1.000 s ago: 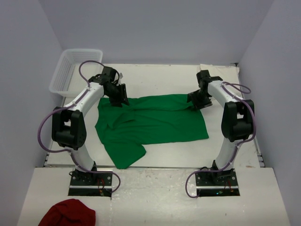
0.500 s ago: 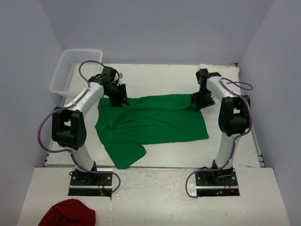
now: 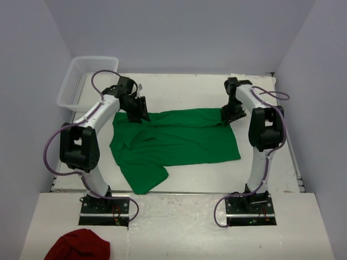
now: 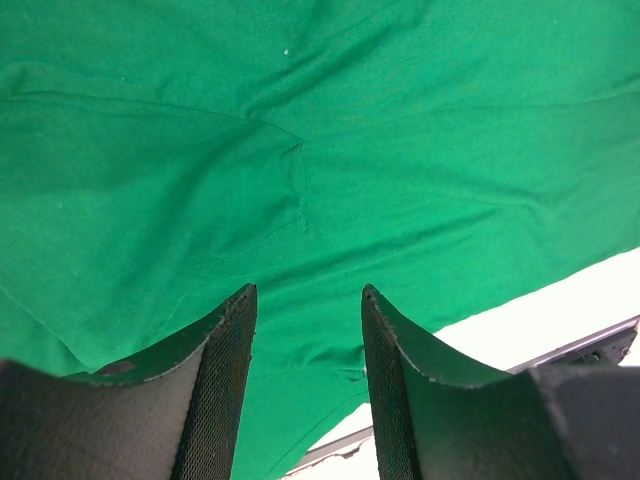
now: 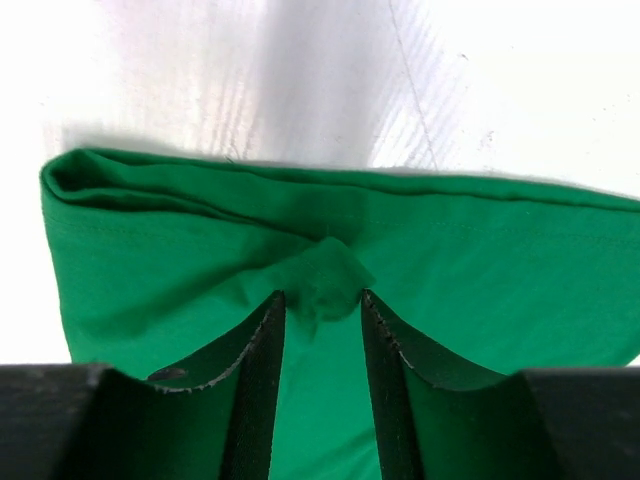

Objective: Fold and stack the t-shirts
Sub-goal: Fold the flattened tshirt in 1/3 of the way

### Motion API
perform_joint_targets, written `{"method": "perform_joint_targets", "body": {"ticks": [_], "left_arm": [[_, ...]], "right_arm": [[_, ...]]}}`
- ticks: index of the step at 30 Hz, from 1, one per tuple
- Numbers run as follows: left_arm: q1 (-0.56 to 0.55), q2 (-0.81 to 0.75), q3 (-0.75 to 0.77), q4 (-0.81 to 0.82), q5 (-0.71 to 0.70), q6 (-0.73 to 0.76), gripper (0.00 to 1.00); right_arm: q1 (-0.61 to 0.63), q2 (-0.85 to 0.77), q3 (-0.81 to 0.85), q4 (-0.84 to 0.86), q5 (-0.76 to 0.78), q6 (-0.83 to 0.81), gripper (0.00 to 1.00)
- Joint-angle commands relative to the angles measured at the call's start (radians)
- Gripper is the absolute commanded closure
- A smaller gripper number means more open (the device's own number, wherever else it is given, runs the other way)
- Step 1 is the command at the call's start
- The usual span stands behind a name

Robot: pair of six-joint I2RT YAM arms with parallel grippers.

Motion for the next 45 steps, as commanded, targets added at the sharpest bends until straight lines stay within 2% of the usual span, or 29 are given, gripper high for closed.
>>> {"method": "perform_joint_targets", "body": {"ticks": [1,7,10,11,14,21,26,29,31,33,34,35,39,45], "left_arm": [[0.011,0.010,0.021,0.003,0.032,0.018,0.52],[0.015,0.016,0.033,0.003,0.042,0.016,0.52],[0.018,0.020,0.038,0.003,0.048,0.015,0.52],[0.019,0.020,0.039,0.005,0.048,0.015,0.52],[0.022,0.020,0.041,0.008,0.051,0.013,0.52],[0.026,0.019,0.012,0.006,0.039,0.022,0.51],[0.026,0.130,0.013,-0.075,-0.089,0.026,0.53],[0.028,0.164,0.002,-0.090,-0.113,0.021,0.60],[0.029,0.164,-0.010,-0.072,-0.130,-0.007,0.73],[0.032,0.187,-0.022,-0.061,-0.144,-0.031,0.79],[0.034,0.199,-0.021,-0.066,-0.144,-0.037,0.86],[0.038,0.213,-0.024,-0.070,-0.139,-0.046,1.00],[0.043,0.243,-0.050,-0.060,-0.121,-0.062,1.00],[0.046,0.237,-0.070,-0.060,-0.129,-0.074,1.00]], "right_arm": [[-0.004,0.021,0.062,-0.048,0.052,0.024,0.63],[-0.004,0.049,0.108,-0.091,0.059,0.027,0.65],[-0.004,0.061,0.128,-0.118,0.055,0.028,0.76],[-0.002,0.064,0.134,-0.126,0.061,0.024,0.86],[-0.004,0.068,0.139,-0.134,0.059,0.025,1.00],[0.001,0.065,0.183,-0.145,0.124,-0.048,1.00],[0.005,0.038,0.183,-0.119,0.182,-0.137,1.00],[0.005,0.026,0.165,-0.096,0.182,-0.171,1.00],[0.007,0.012,0.148,-0.073,0.182,-0.198,1.00],[0.012,0.004,0.143,-0.051,0.176,-0.215,1.00],[0.012,0.006,0.146,-0.046,0.176,-0.238,1.00],[0.013,0.007,0.162,-0.046,0.190,-0.249,1.00],[0.027,0.032,0.235,-0.043,0.234,-0.355,1.00],[0.050,0.009,0.312,-0.028,0.308,-0.429,1.00]]}}
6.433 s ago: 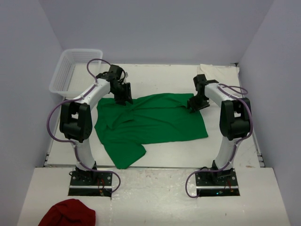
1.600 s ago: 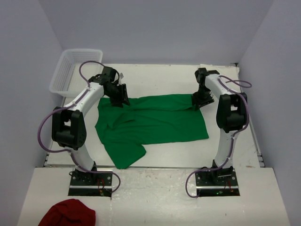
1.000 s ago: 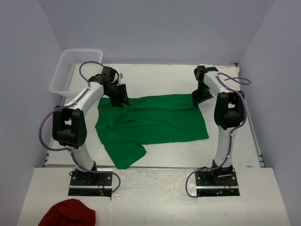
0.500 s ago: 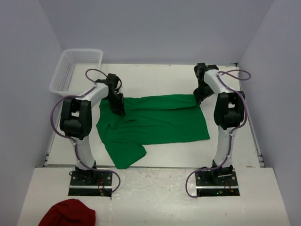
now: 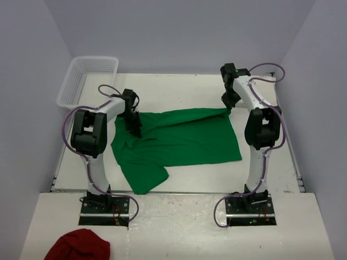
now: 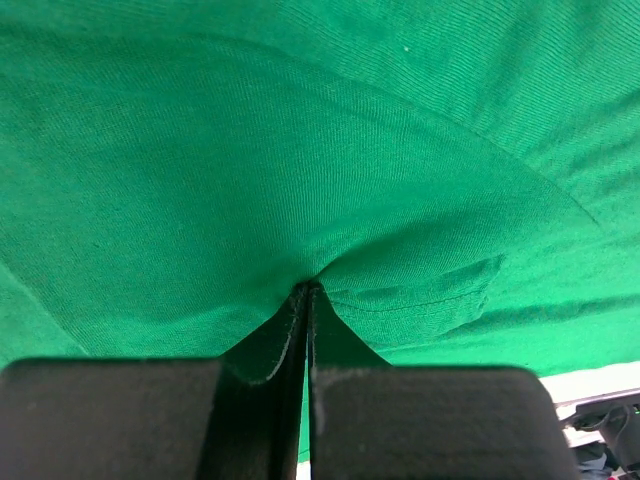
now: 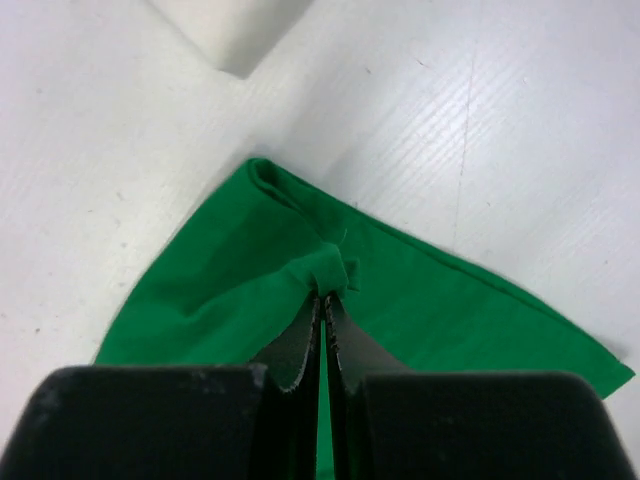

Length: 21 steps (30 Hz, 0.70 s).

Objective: Fold and stack the t-shirts
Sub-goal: Fold the flattened tshirt in 1/3 of the way

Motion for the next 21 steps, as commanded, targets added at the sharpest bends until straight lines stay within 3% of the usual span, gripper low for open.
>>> {"method": "perform_joint_targets", "body": {"ticks": [1,7,11,15,17,18,20,21], "left_arm": [[0.008,0.002,-0.029,-0.009,-0.023,-0.016,1.00],[0.008,-0.007,-0.029,-0.014,-0.018,-0.020,1.00],[0.008,-0.018,-0.028,-0.023,-0.024,-0.014,1.00],[0.010,-0.028,-0.017,-0.031,-0.026,-0.010,1.00],[0.011,-0.027,-0.002,-0.038,-0.024,-0.007,1.00],[0.011,-0.028,0.003,-0.041,-0.024,-0.007,1.00],[0.013,-0.030,0.015,-0.046,-0.023,-0.001,1.00],[0.013,-0.033,0.017,-0.048,-0.023,0.000,1.00]], "right_arm": [[0.013,-0.067,0.043,0.024,0.099,-0.074,1.00],[0.015,-0.057,0.003,0.015,0.052,-0.082,1.00],[0.022,-0.072,-0.128,-0.029,-0.086,-0.002,1.00],[0.039,-0.130,-0.248,0.041,-0.158,0.049,0.97],[0.036,-0.123,-0.253,0.032,-0.178,0.075,0.89],[0.036,-0.113,-0.245,0.034,-0.209,0.058,0.79],[0.038,-0.092,-0.219,0.035,-0.235,0.043,0.73],[0.041,-0.090,-0.216,0.050,-0.241,0.024,0.51]]}}
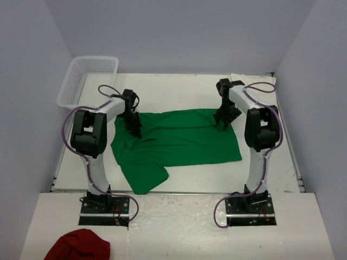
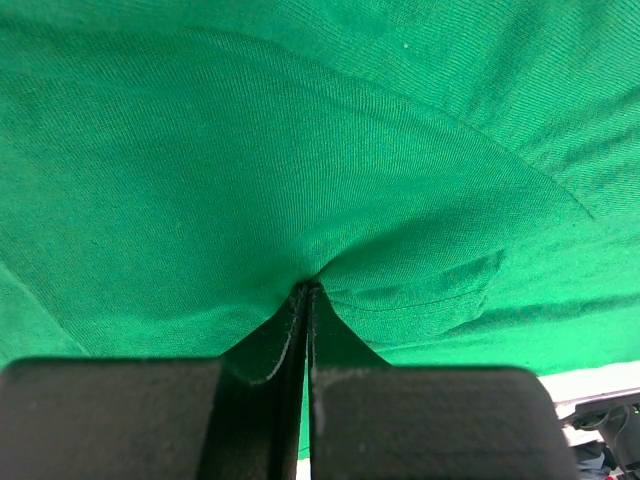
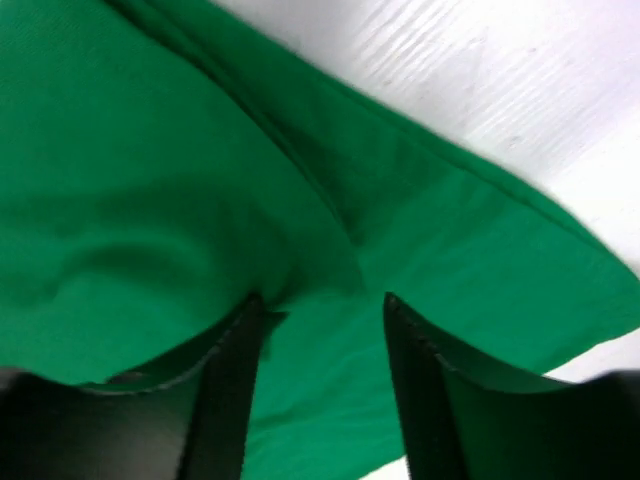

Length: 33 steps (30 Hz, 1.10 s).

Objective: Fold and stack the t-shirts
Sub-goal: Fold the flattened tshirt in 1/3 of the way

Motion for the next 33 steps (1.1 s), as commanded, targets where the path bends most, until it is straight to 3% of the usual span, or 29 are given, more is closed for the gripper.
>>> {"method": "perform_joint_targets", "body": {"ticks": [1,2,3,4,8,16,22,33], "left_arm": [[0.012,-0.029,0.021,-0.043,-0.023,0.007,1.00],[0.012,-0.030,0.021,-0.043,-0.023,0.011,1.00],[0.012,-0.033,0.019,-0.043,-0.026,0.013,1.00],[0.013,-0.033,0.019,-0.043,-0.027,0.016,1.00],[0.013,-0.038,0.022,-0.045,-0.020,0.027,1.00],[0.013,-0.039,0.065,-0.069,-0.019,0.039,1.00],[0.016,-0.047,0.059,-0.068,-0.021,0.042,1.00],[0.021,-0.049,0.068,-0.069,-0.012,0.039,1.00]], "right_arm": [[0.011,-0.066,0.036,0.040,-0.065,-0.019,0.44],[0.023,-0.083,0.030,0.055,-0.056,-0.028,0.36],[0.030,-0.107,0.019,0.098,-0.041,-0.049,0.05],[0.033,-0.161,-0.004,0.130,-0.030,-0.069,0.01],[0.024,-0.229,0.014,0.200,0.021,-0.141,0.01],[-0.076,-0.092,0.171,0.086,-0.034,-0.223,0.11],[-0.098,0.046,0.281,0.014,-0.068,-0.315,0.41],[-0.089,0.118,0.235,-0.072,-0.195,-0.347,0.39]]}}
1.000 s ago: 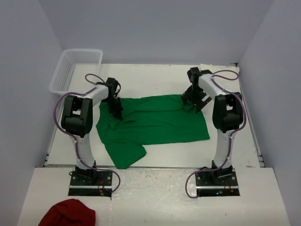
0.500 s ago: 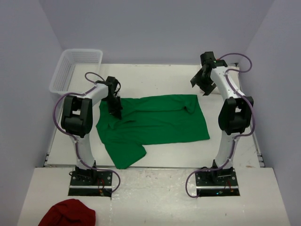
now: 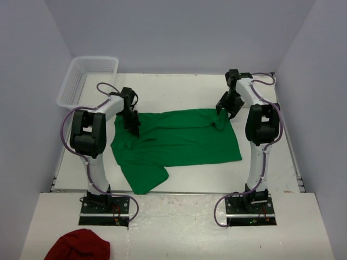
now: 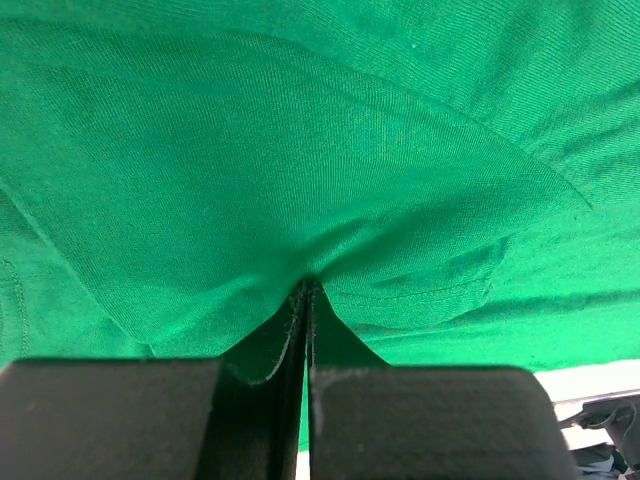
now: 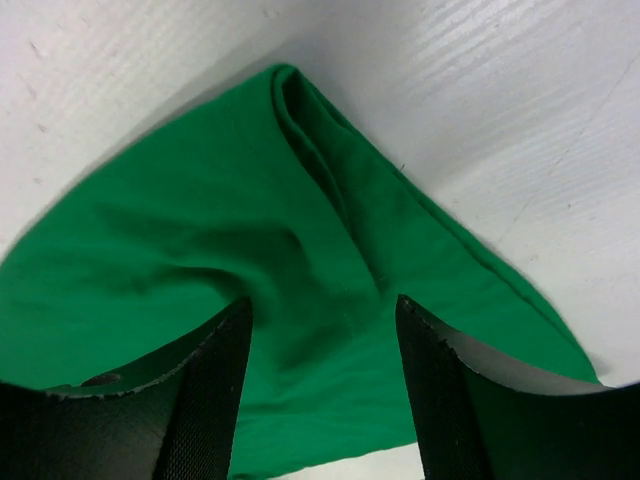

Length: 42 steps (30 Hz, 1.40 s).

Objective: Fold and stack the t-shirts
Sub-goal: Fold the flattened tshirt in 1/3 of the way

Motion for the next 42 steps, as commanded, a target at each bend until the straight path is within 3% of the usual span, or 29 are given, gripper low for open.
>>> {"method": "perform_joint_targets", "body": {"ticks": [1,10,15,21,23,24,33,34,35,36,37,42], "left_arm": [[0.011,-0.046,0.029,-0.014,0.006,0.015,1.00],[0.011,-0.085,0.026,0.006,0.049,0.009,1.00],[0.012,-0.109,-0.078,0.045,0.023,0.013,1.00],[0.017,-0.166,-0.135,0.097,0.031,0.007,1.00],[0.017,-0.186,-0.129,0.101,0.018,-0.002,1.00],[0.017,-0.192,-0.126,0.097,0.009,-0.002,1.00],[-0.005,-0.298,-0.106,0.077,-0.081,0.009,0.95],[-0.017,-0.303,-0.099,0.071,-0.098,0.019,0.95],[-0.052,-0.304,-0.083,0.057,-0.103,0.042,1.00],[-0.072,-0.306,-0.077,0.049,-0.100,0.052,1.00],[-0.093,-0.303,-0.074,0.043,-0.100,0.056,1.00],[-0.225,-0.298,-0.147,0.103,-0.023,0.041,1.00]], "right_arm": [[0.005,-0.002,-0.017,-0.061,-0.038,-0.030,0.39],[0.008,0.044,0.005,-0.094,-0.045,-0.004,0.44],[0.036,-0.030,-0.054,0.033,-0.007,-0.029,0.43],[0.123,-0.309,-0.319,0.323,0.099,-0.102,0.30],[0.125,-0.373,-0.347,0.377,0.093,-0.134,0.08],[0.127,-0.381,-0.350,0.380,0.096,-0.150,0.03],[0.125,-0.460,-0.327,0.301,0.160,-0.208,0.01],[0.128,-0.464,-0.329,0.275,0.154,-0.202,0.07],[0.128,-0.470,-0.338,0.262,0.128,-0.199,0.27],[0.128,-0.470,-0.344,0.244,0.120,-0.195,0.53],[0.131,-0.470,-0.356,0.222,0.119,-0.190,1.00],[0.151,-0.513,-0.522,0.316,0.001,-0.207,1.00]]}}
